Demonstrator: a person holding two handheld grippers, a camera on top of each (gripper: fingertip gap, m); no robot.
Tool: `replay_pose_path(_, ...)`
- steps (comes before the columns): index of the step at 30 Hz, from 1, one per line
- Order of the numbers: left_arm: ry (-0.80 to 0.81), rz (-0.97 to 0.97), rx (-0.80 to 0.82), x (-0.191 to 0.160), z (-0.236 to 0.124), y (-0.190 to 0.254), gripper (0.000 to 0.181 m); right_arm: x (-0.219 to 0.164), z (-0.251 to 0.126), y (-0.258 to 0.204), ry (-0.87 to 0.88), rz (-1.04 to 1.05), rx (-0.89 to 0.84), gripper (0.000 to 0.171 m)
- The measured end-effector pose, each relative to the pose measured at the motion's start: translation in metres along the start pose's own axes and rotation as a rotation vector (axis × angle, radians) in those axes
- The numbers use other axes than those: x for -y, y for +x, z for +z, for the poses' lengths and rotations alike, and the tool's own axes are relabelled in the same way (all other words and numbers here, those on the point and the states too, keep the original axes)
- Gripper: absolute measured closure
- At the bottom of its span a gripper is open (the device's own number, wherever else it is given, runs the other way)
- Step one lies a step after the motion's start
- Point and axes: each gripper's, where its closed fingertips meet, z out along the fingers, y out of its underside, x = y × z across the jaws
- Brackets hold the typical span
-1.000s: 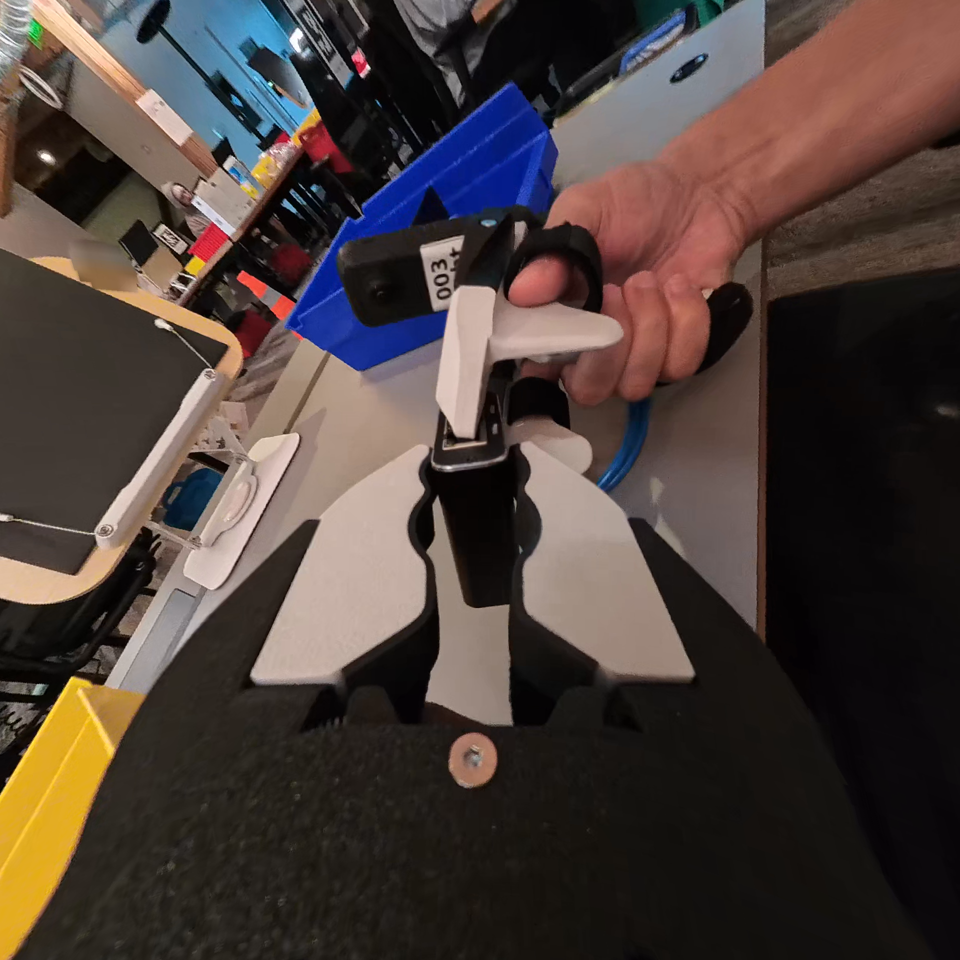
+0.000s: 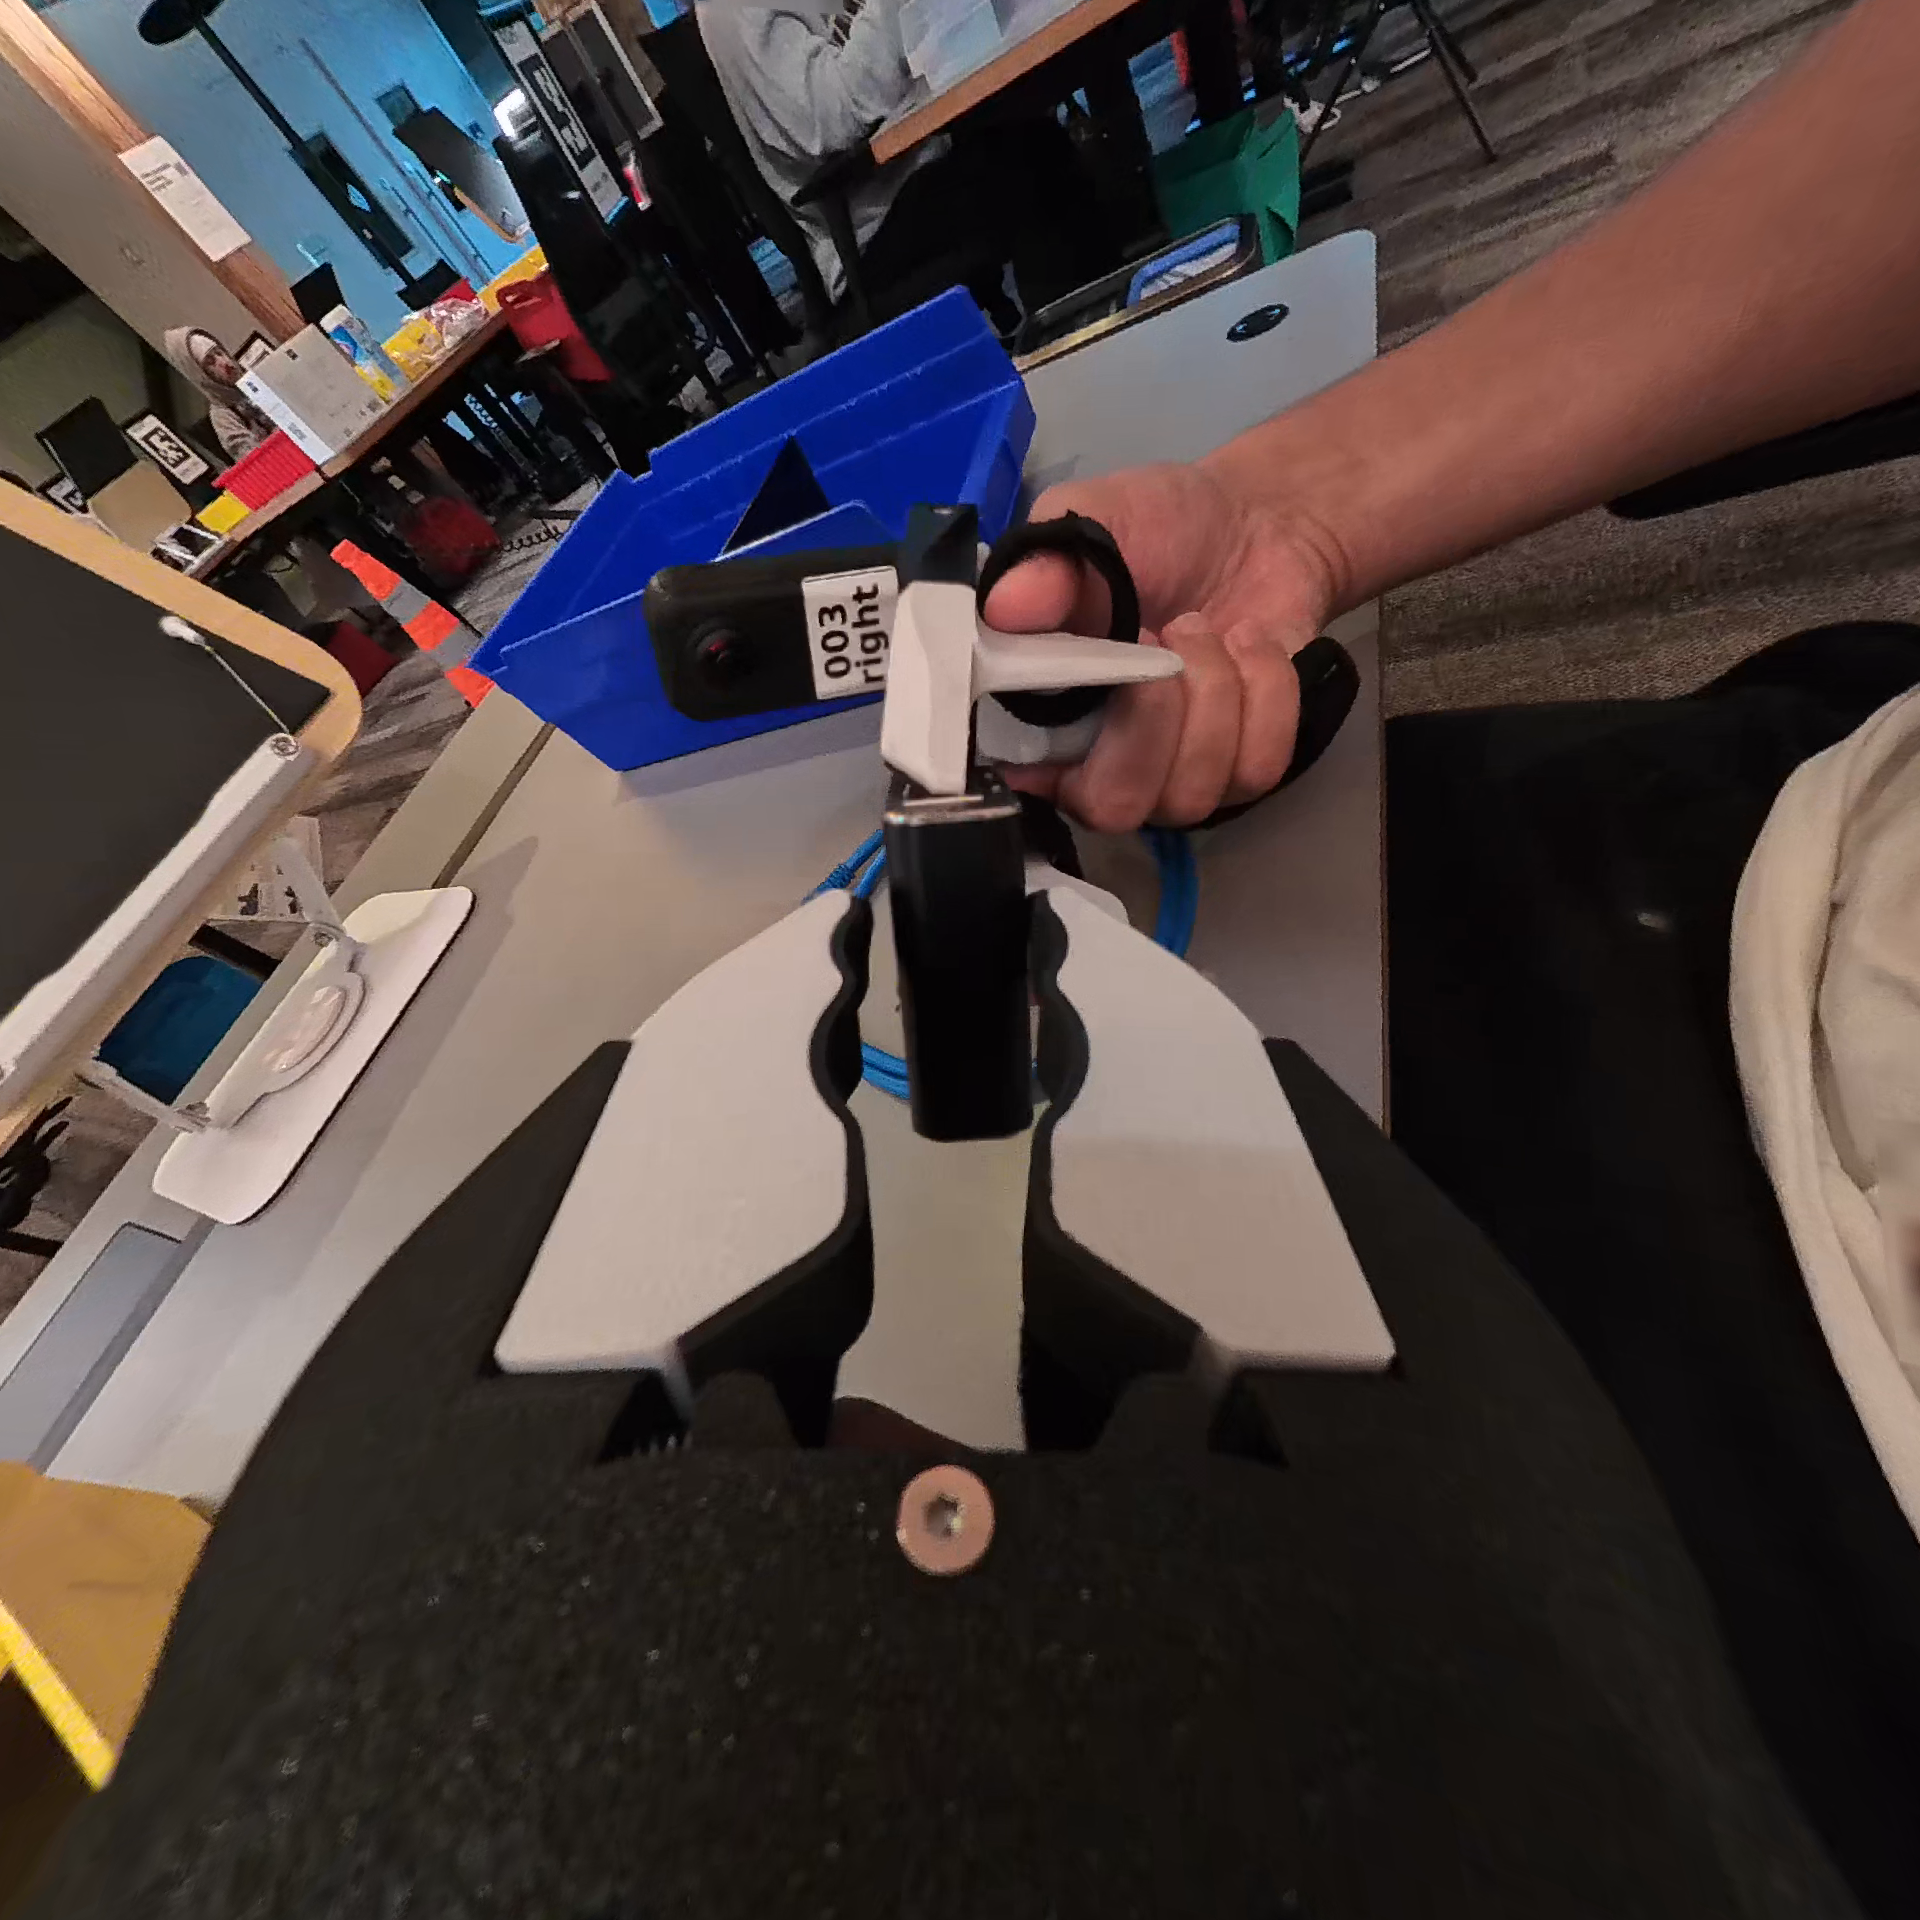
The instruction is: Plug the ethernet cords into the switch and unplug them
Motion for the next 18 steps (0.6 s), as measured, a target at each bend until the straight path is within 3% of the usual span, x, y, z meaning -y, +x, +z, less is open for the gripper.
replay_pose_path(6, -0.027, 0.034, 0.026, -0.005, 0.003, 0.000, 0.157, 0.000, 0.005, 0.001, 0.008, 0.017, 0.015, 0.103)
replay_pose_path(14, -0.110, 0.079, 0.067, -0.018, 0.007, -0.006, 0.157, 0.006, 0.001, 0.011, 0.021, -0.127, -0.145, 0.103)
replay_pose_path(18, -0.177, 0.200, 0.113, -0.026, 0.010, -0.005, 0.156, 0.004, -0.003, 0.018, -0.011, -0.175, -0.232, 0.103)
